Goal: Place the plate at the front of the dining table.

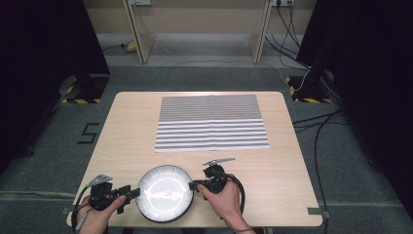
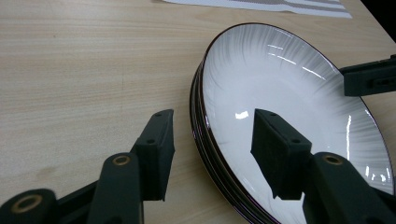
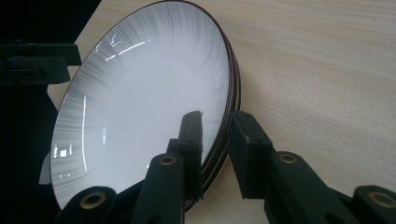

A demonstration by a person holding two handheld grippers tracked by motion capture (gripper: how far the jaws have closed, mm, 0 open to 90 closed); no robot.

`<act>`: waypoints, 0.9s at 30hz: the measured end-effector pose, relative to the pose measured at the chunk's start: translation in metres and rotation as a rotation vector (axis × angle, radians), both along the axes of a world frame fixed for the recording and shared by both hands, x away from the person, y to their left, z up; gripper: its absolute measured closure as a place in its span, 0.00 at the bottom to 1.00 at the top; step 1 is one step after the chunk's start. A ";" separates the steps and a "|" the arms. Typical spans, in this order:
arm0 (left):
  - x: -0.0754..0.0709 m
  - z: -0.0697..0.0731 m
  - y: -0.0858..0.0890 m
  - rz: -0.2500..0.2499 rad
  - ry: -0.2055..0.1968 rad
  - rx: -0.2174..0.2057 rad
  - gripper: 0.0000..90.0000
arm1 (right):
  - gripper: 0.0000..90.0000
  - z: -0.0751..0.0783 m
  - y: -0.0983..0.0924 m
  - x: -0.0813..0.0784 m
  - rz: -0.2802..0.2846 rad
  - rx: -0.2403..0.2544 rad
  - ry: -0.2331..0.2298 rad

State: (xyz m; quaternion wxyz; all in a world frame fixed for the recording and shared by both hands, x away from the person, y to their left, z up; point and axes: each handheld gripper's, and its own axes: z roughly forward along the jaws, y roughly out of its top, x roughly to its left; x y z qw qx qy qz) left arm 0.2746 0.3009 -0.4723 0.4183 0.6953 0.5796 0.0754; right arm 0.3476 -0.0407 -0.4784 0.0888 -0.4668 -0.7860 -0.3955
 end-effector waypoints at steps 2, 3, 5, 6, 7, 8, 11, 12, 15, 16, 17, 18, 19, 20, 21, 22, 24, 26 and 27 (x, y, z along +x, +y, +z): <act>-0.001 -0.001 0.000 0.006 0.001 -0.009 0.54 | 0.83 0.001 0.000 0.000 -0.002 0.004 0.003; -0.001 -0.002 0.000 0.009 0.003 -0.016 0.54 | 0.83 0.001 0.000 0.000 -0.001 0.005 0.003; -0.001 -0.004 0.000 0.004 0.010 -0.012 0.54 | 0.83 0.003 0.000 0.000 0.009 -0.003 0.002; -0.001 -0.004 0.000 0.004 0.010 -0.012 0.54 | 0.83 0.004 0.000 0.000 0.011 -0.004 0.004; -0.001 -0.004 0.000 0.010 0.010 -0.017 0.54 | 0.83 0.004 0.000 0.000 0.011 -0.004 0.004; -0.002 -0.003 0.000 0.017 0.008 -0.024 0.55 | 0.83 0.005 0.000 0.000 0.009 0.000 0.000; -0.003 -0.003 -0.001 0.016 0.004 -0.030 0.55 | 0.82 0.008 0.001 0.000 0.008 -0.002 -0.007; -0.003 -0.003 -0.001 0.019 0.007 -0.028 0.55 | 0.82 0.008 0.001 0.001 0.006 0.002 0.002; -0.003 -0.003 -0.001 0.015 0.007 -0.030 0.56 | 0.83 0.009 0.000 0.002 0.001 0.009 0.008; -0.003 -0.002 -0.001 0.015 0.006 -0.034 0.56 | 0.83 0.009 0.000 0.001 -0.002 0.008 0.005; -0.003 -0.002 -0.002 0.012 0.008 -0.033 0.56 | 0.84 0.009 0.000 0.000 -0.004 0.005 0.002; -0.003 -0.003 -0.002 0.011 0.010 -0.031 0.56 | 0.85 0.008 0.001 -0.001 0.000 -0.011 -0.002; -0.002 -0.003 -0.002 0.010 0.011 -0.030 0.56 | 0.85 0.008 0.001 -0.001 0.000 -0.011 -0.002; -0.002 -0.003 -0.003 0.010 0.016 -0.030 0.56 | 0.87 0.007 0.001 -0.001 0.000 -0.014 -0.004; -0.001 -0.003 -0.003 0.008 0.018 -0.028 0.56 | 0.89 0.007 0.001 -0.001 0.000 -0.016 -0.007; -0.001 -0.002 -0.004 0.005 0.015 -0.024 0.56 | 0.91 0.006 -0.001 -0.001 0.001 -0.016 -0.012; 0.000 0.000 -0.004 0.005 0.013 -0.025 0.56 | 0.92 0.006 0.000 -0.001 0.001 -0.022 -0.007; 0.001 0.001 -0.004 0.004 0.010 -0.025 0.56 | 0.93 0.008 0.001 0.000 0.011 -0.038 -0.012; 0.001 0.002 -0.003 0.005 0.009 -0.026 0.56 | 0.93 0.009 0.001 0.001 0.012 -0.041 -0.013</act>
